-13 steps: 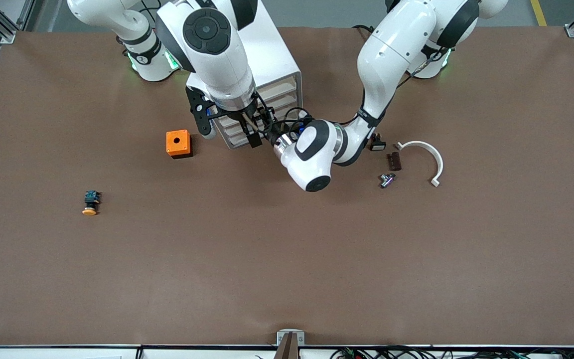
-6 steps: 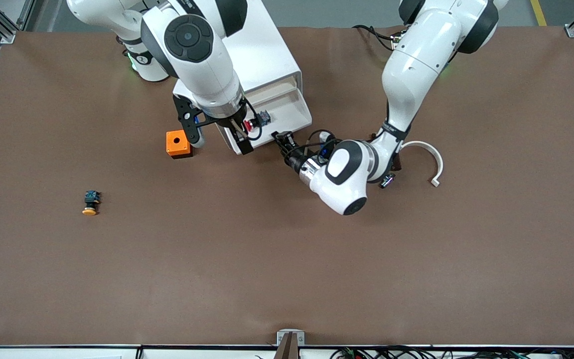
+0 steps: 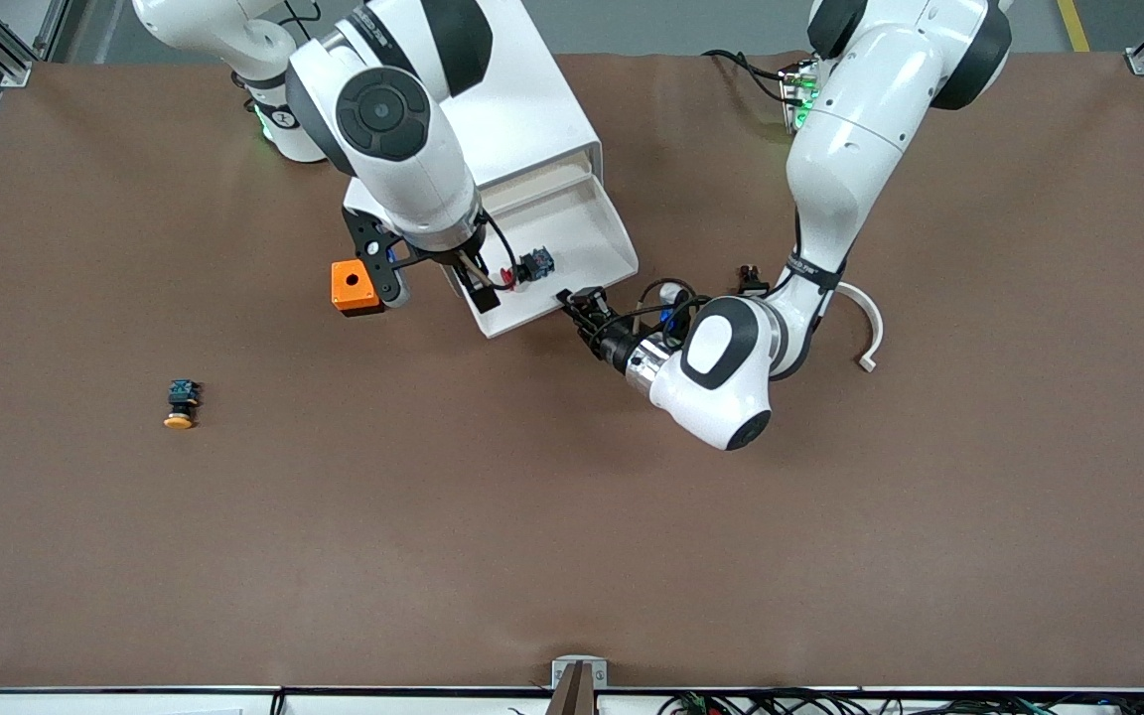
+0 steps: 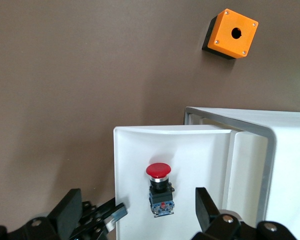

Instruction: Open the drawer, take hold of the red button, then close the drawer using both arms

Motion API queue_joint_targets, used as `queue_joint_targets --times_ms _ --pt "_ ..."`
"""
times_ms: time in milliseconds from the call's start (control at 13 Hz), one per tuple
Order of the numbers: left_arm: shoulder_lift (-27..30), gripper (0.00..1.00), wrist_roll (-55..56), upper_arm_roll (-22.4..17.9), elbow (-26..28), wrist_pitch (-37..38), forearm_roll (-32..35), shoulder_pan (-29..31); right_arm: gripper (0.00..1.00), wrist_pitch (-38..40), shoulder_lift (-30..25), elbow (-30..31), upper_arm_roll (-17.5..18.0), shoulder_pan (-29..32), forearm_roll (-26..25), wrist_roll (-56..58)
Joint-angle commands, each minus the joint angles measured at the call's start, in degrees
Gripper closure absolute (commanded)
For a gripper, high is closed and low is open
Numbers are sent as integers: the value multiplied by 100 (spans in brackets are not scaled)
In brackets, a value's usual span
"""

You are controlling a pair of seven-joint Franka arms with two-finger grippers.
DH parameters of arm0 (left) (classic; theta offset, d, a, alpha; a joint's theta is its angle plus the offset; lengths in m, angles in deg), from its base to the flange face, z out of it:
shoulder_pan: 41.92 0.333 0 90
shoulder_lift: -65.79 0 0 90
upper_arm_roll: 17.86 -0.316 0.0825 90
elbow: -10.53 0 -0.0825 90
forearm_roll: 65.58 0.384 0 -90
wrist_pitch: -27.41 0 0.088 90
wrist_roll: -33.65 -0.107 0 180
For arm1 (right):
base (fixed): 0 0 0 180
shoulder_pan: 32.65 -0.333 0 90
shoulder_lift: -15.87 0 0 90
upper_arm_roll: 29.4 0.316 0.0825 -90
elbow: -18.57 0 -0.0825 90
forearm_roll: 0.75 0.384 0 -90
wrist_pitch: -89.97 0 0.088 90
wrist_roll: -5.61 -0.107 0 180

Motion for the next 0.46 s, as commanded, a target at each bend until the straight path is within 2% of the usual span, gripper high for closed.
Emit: queue_joint_targets --times_ms 0,154,385 --pt "33 0 -204 -22 -61 72 -78 160 0 -541 -30 540 30 -147 -35 1" --pt "94 0 -362 -22 -78 98 -78 301 0 -920 -22 830 30 -323 -35 -44" --pt "165 0 -1028 -83 -340 501 193 643 0 -974 101 955 39 -446 -35 -44"
